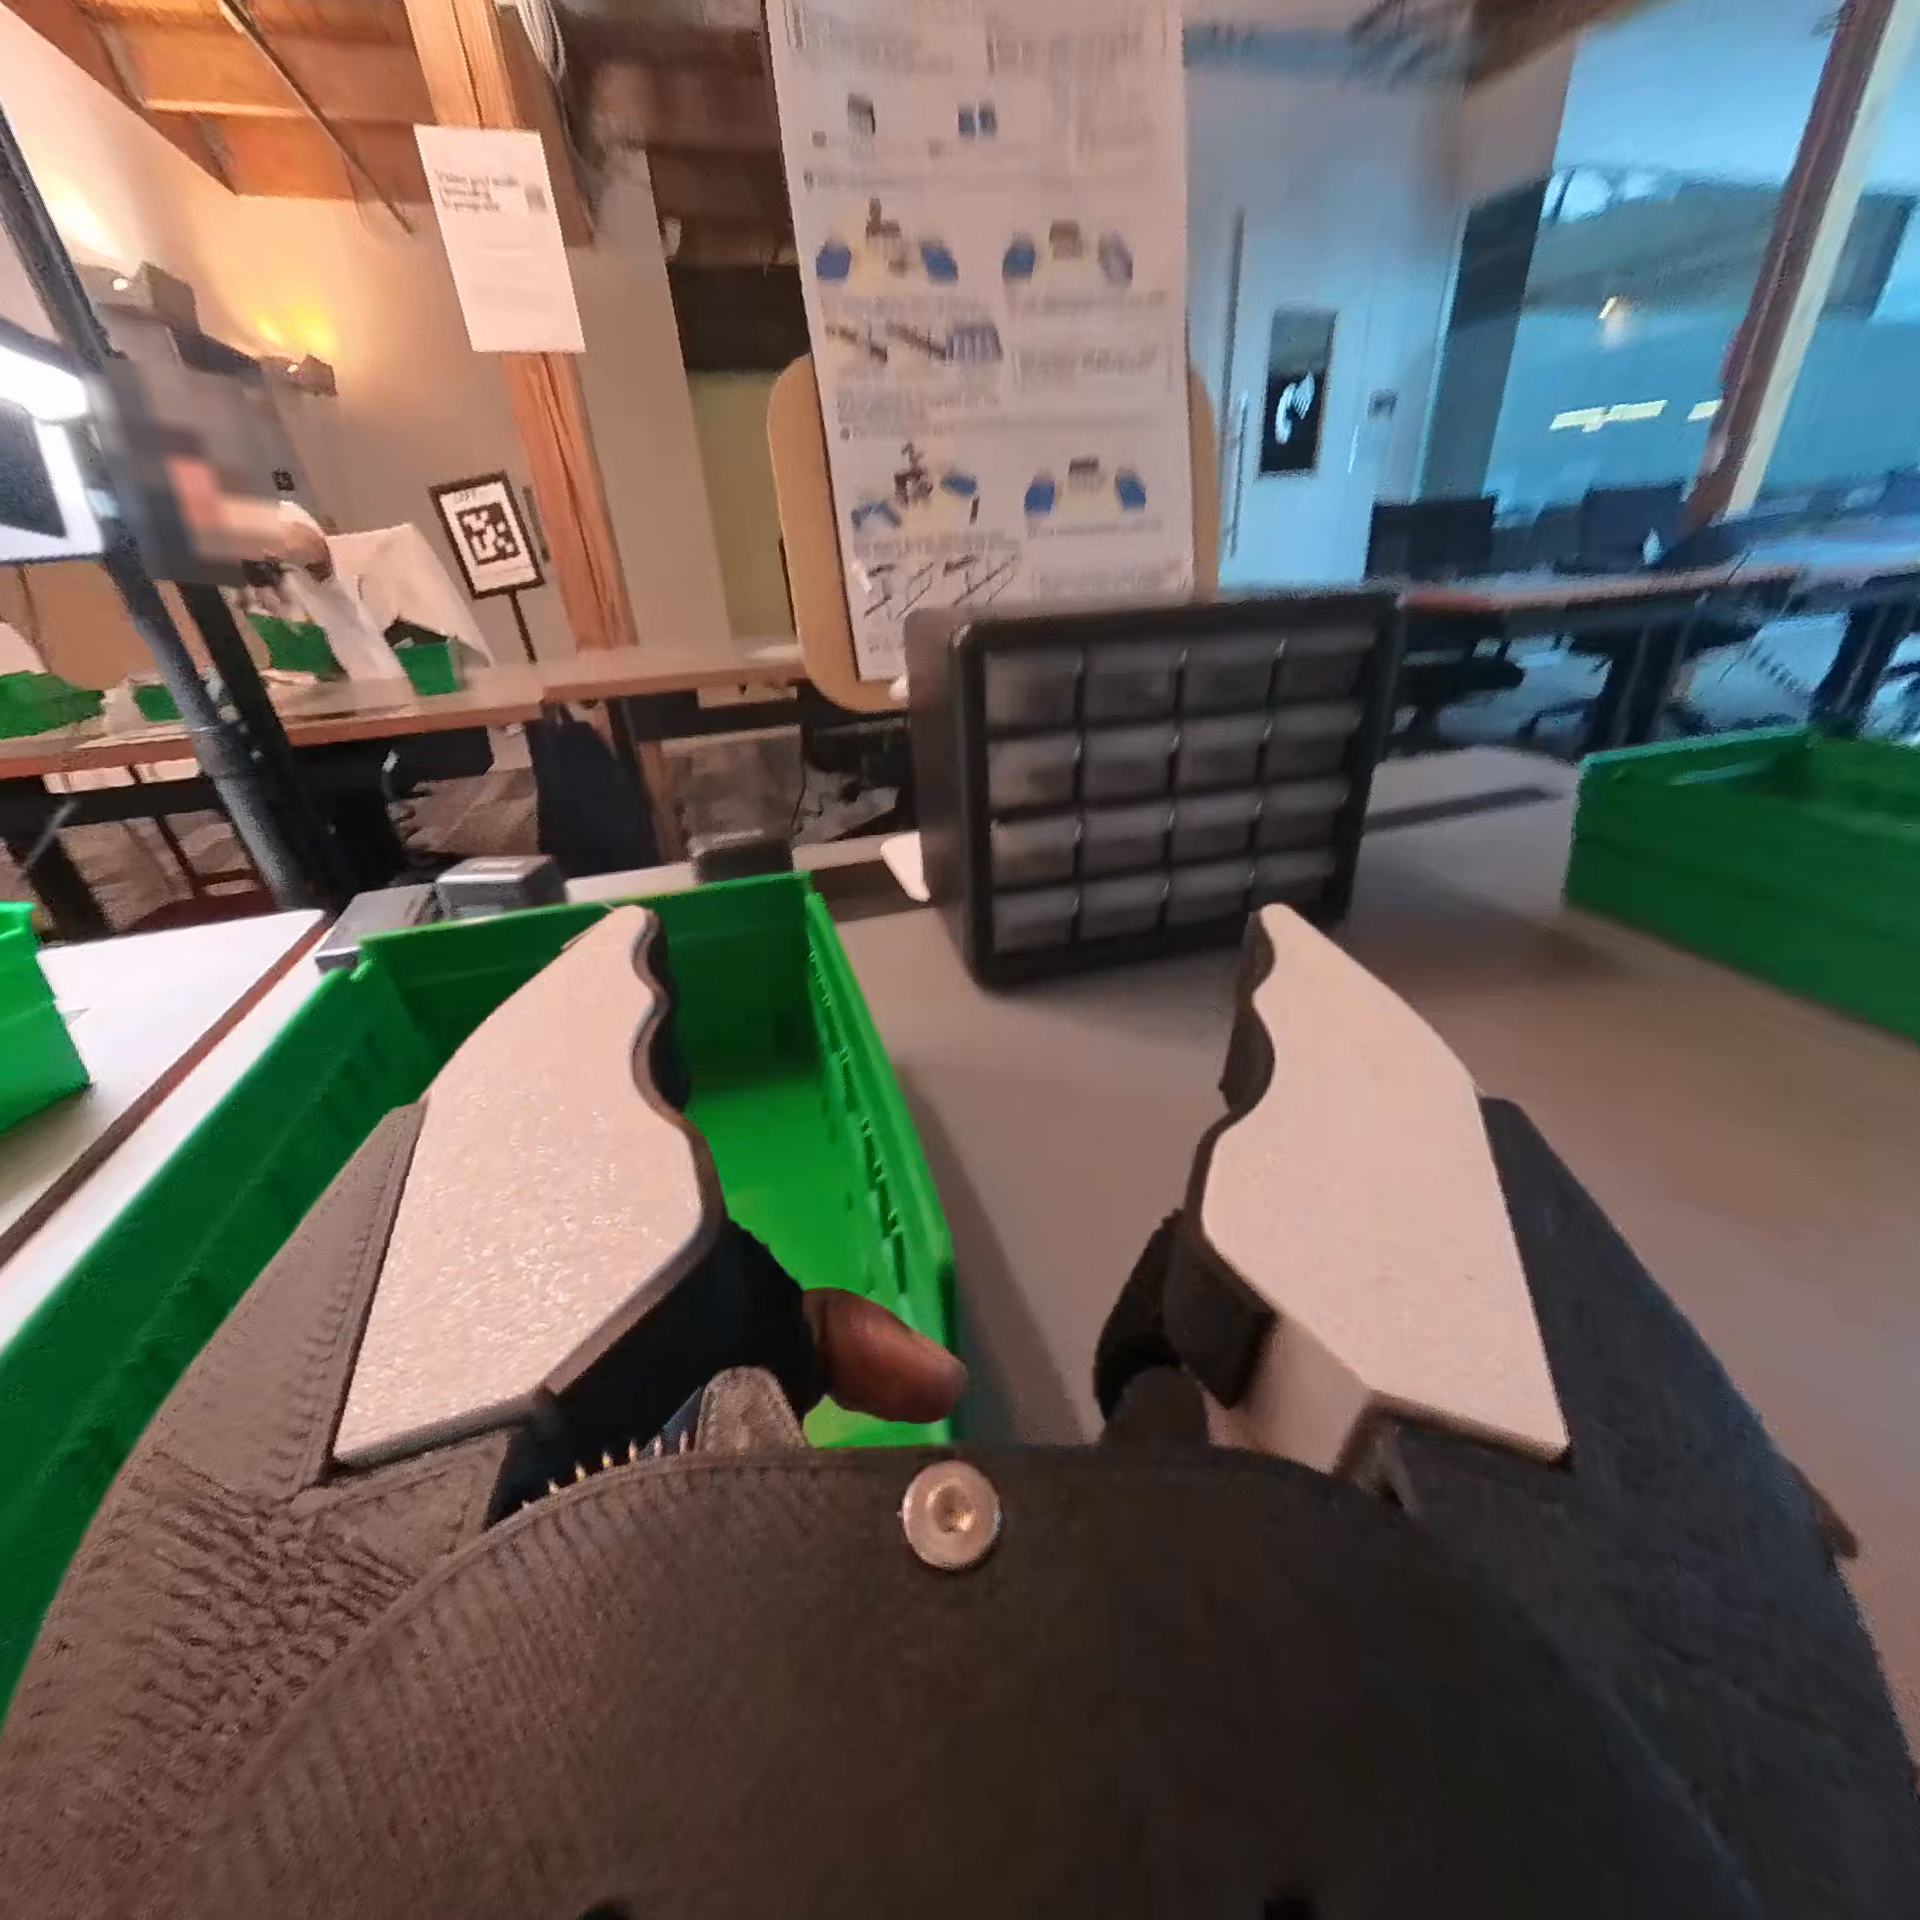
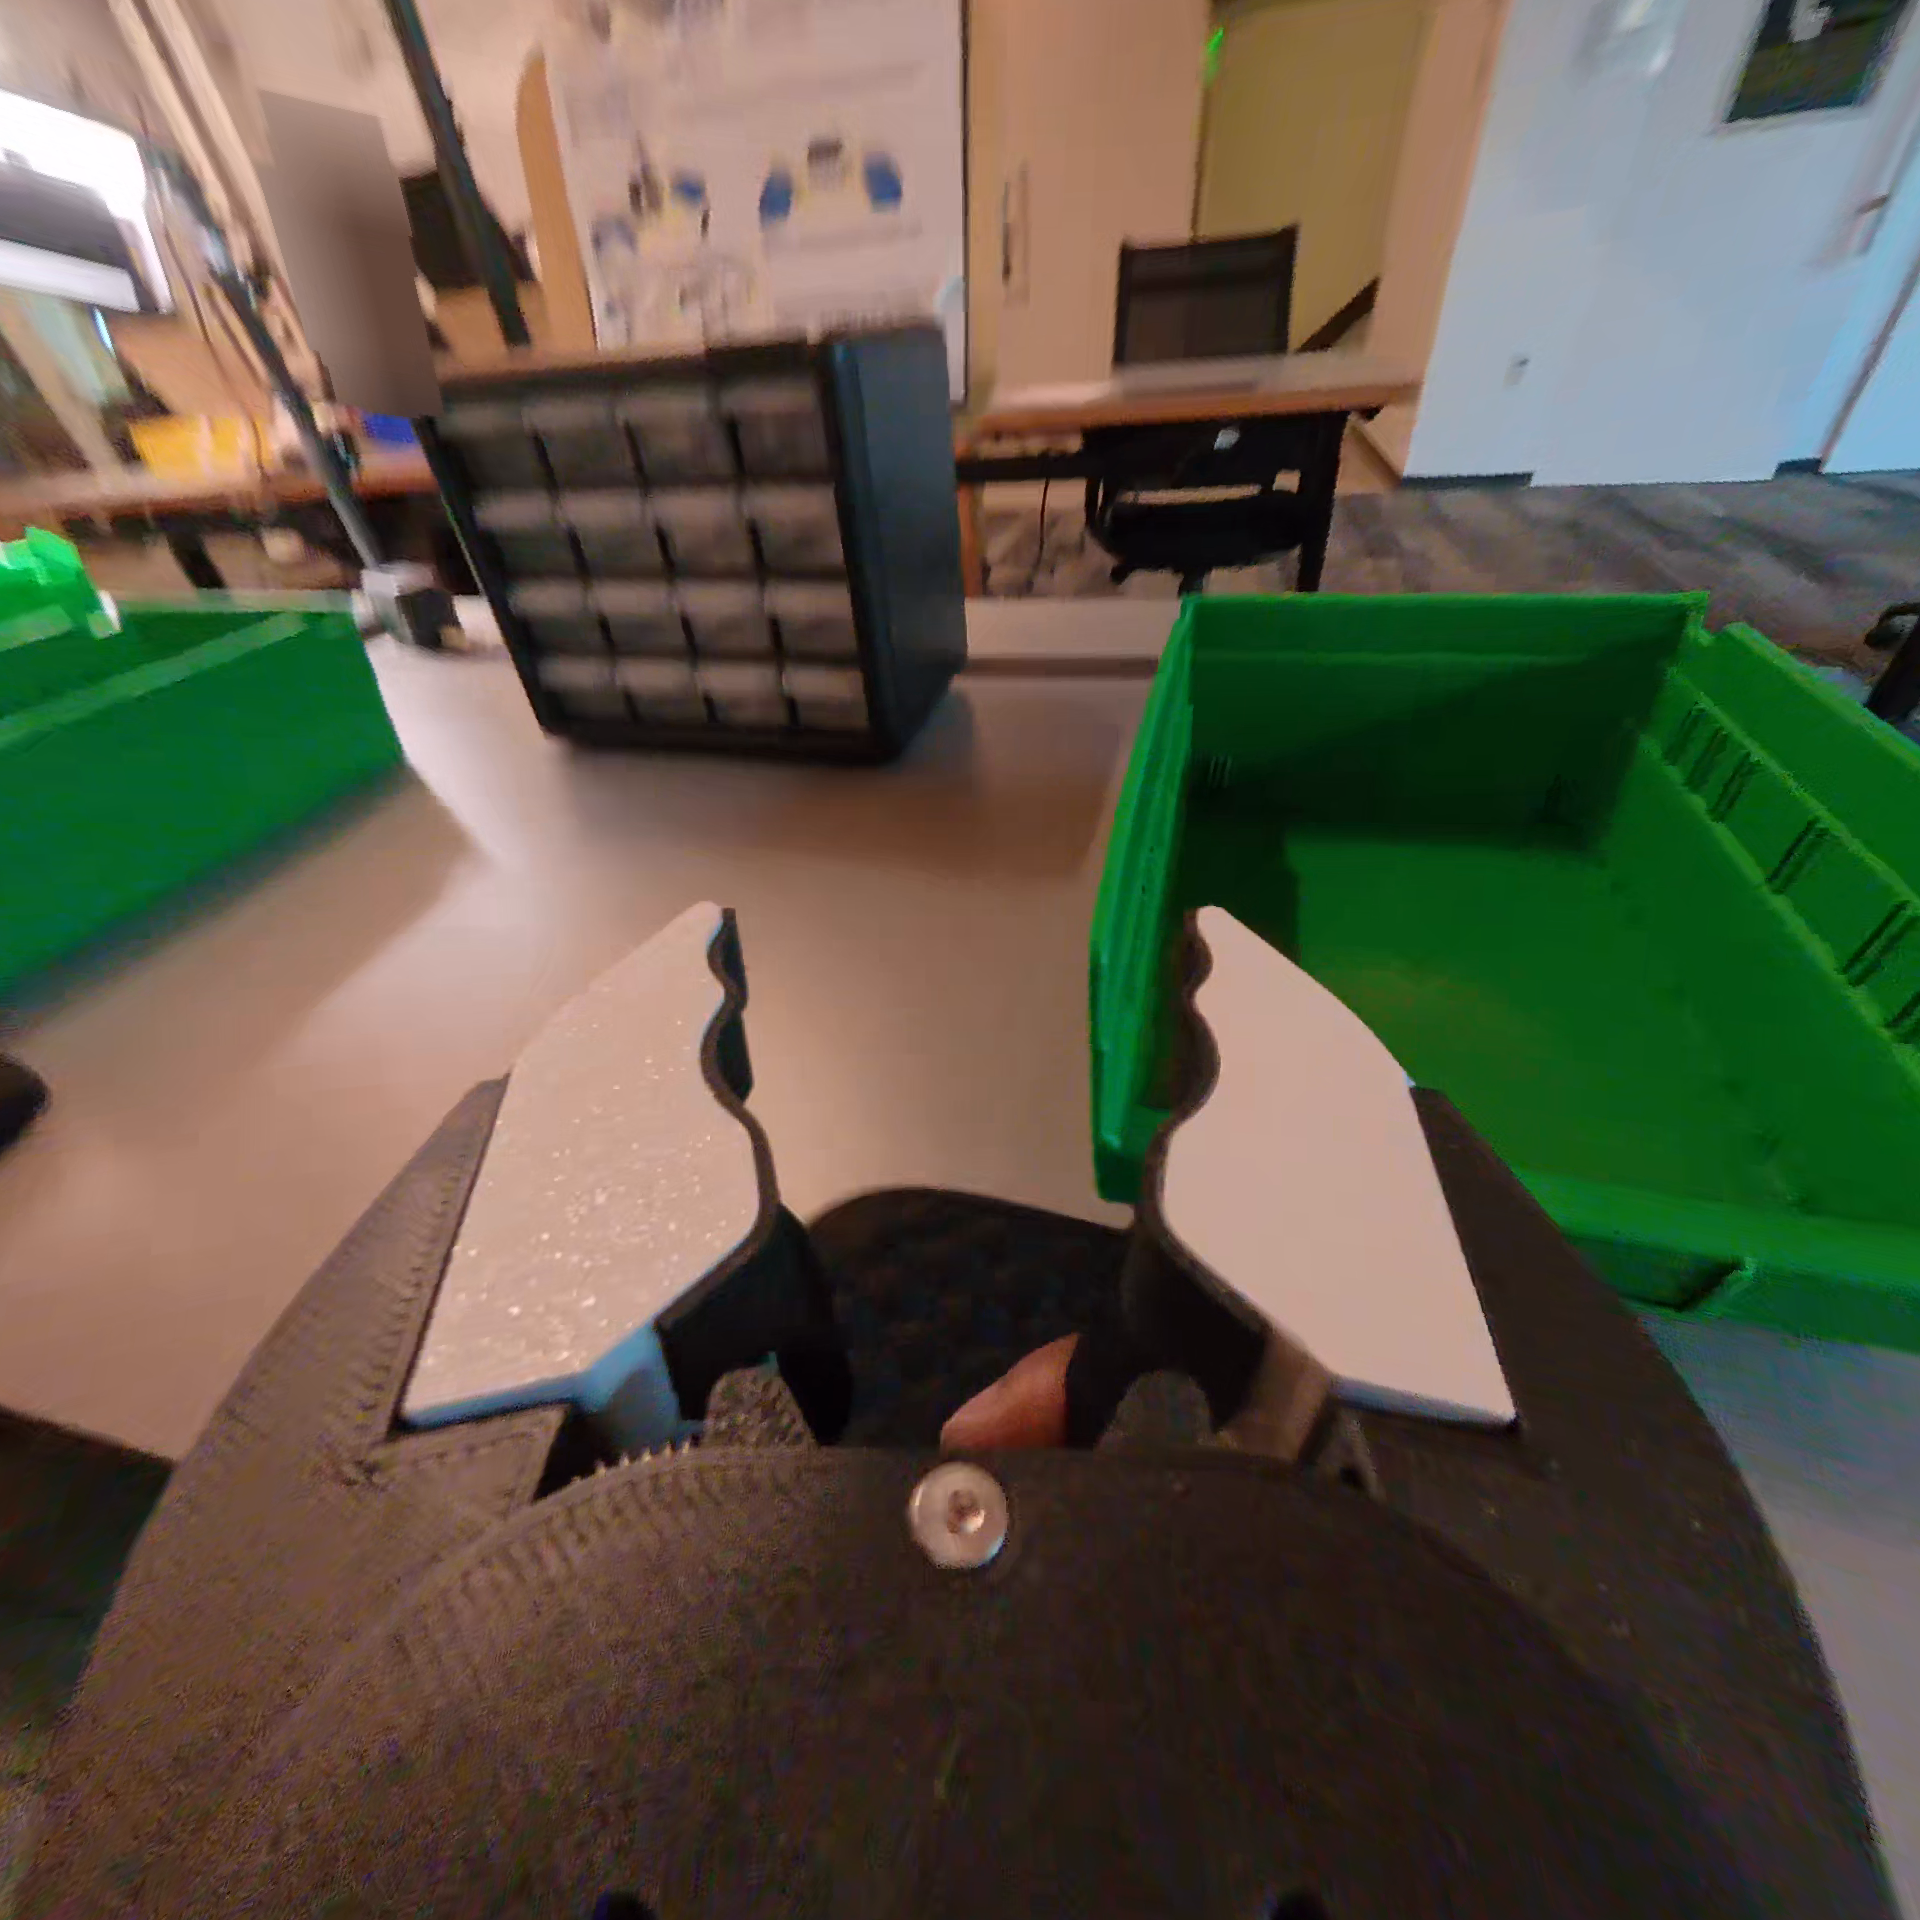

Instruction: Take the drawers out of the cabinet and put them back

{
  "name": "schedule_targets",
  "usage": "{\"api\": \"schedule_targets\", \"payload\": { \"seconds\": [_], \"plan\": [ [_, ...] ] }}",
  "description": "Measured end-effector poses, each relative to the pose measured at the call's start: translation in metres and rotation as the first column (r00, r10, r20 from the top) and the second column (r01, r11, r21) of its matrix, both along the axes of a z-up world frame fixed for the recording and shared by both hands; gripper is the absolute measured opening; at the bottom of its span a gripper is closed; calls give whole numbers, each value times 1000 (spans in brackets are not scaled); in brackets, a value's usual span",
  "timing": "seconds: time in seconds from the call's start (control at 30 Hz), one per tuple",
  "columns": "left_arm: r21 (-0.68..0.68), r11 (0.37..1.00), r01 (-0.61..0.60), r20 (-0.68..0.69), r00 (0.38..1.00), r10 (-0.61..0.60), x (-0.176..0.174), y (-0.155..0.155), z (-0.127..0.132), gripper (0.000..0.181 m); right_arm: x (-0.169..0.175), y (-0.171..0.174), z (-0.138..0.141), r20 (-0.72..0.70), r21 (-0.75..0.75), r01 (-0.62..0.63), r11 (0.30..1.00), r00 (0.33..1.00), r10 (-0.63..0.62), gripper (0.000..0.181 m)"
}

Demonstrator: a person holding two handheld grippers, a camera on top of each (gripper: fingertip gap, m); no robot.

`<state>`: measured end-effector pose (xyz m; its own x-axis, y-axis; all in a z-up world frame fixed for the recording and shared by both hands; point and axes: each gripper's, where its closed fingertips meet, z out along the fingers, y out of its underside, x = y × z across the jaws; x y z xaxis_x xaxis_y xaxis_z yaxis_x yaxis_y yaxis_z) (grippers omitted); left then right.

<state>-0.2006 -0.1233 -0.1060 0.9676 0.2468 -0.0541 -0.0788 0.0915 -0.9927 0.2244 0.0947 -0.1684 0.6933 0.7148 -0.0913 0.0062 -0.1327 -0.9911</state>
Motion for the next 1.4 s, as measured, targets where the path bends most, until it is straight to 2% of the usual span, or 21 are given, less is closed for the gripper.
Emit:
{"api": "schedule_targets", "payload": {
  "seconds": [0.07, 0.13, 0.2, 0.27, 0.4, 0.5, 0.63, 0.7, 0.77, 0.83, 0.87, 0.93, 1.0, 1.07, 1.1, 1.17, 1.3, 1.4],
  "plan": [
    [29, 999, 39, 26, 999, -40, 13, 4, 5, 102, -17, -8, 12, -91, -20, -37, 999, 995, 35, 78],
    [34, 998, 46, 37, 998, -47, 24, 9, 1, 101, -50, -27, 13, -126, -26, -150, 988, 981, 146, 75],
    [32, 997, 69, 35, 997, -70, 36, 17, -8, 95, -83, -41, 2, -96, -20, -241, 970, 967, 238, 67],
    [-28, 995, 95, 21, 995, -94, 43, 26, -21, 94, -109, -47, -13, -40, -42, -302, 952, 953, 301, 63],
    [-74, 994, 78, 34, 997, -75, 33, 42, -31, 86, -144, -37, -27, 5, -123, -368, 922, 929, 371, 59],
    [-23, 996, 81, 128, 989, -77, 24, 53, -17, 84, -170, -23, -14, 2, -134, -415, 900, 908, 419, 58],
    [83, 990, 116, 117, 985, -125, 37, 58, 11, 80, -193, -22, 18, -9, -23, -448, 894, 894, 448, 58],
    [154, 982, 108, 121, 984, -128, 46, 63, 29, 75, -195, -27, 26, -28, 29, -410, 911, 911, 411, 62],
    [203, 975, 93, 249, 958, -144, 53, 79, 35, 75, -198, -24, 38, -94, 55, -358, 932, 928, 362, 68],
    [240, 964, 119, 360, 911, -202, 65, 112, 37, 73, -205, -7, 55, -166, 64, -292, 954, 940, 298, 66],
    [220, 972, 88, 376, 911, -168, 63, 134, 34, 73, -209, 9, 60, -167, 70, -232, 970, 956, 241, 67],
    [153, 984, -89, 350, 936, 30, 34, 175, 23, 73, -220, 46, 63, -176, 44, -128, 991, 975, 133, 71],
    [97, 959, -266, 274, 933, 231, -6, 207, 10, 73, -229, 84, 62, -201, 4, -47, 999, 978, 47, 69],
    [43, 933, -357, 166, 924, 345, -39, 236, -7, 71, -232, 124, 54, -166, 52, 83, 995, 983, -74, 63],
    [6, 937, -349, 141, 928, 344, -49, 249, -19, 70, -237, 140, 45, -131, 70, 111, 991, 986, -101, 60],
    [-38, 967, -252, 158, 954, 255, -56, 272, -40, 70, -249, 165, 18, -52, 51, 124, 991, 991, -122, 56],
    [34, 971, -237, 264, 939, 220, -87, 283, -58, 57, -265, 195, 2, -94, 60, 113, 992, 990, -108, 45],
    [114, 988, -101, 294, 954, 63, -85, 294, -59, 41, -280, 208, -8, -74, 67, 96, 993, 993, -91, 45]
  ]
}}
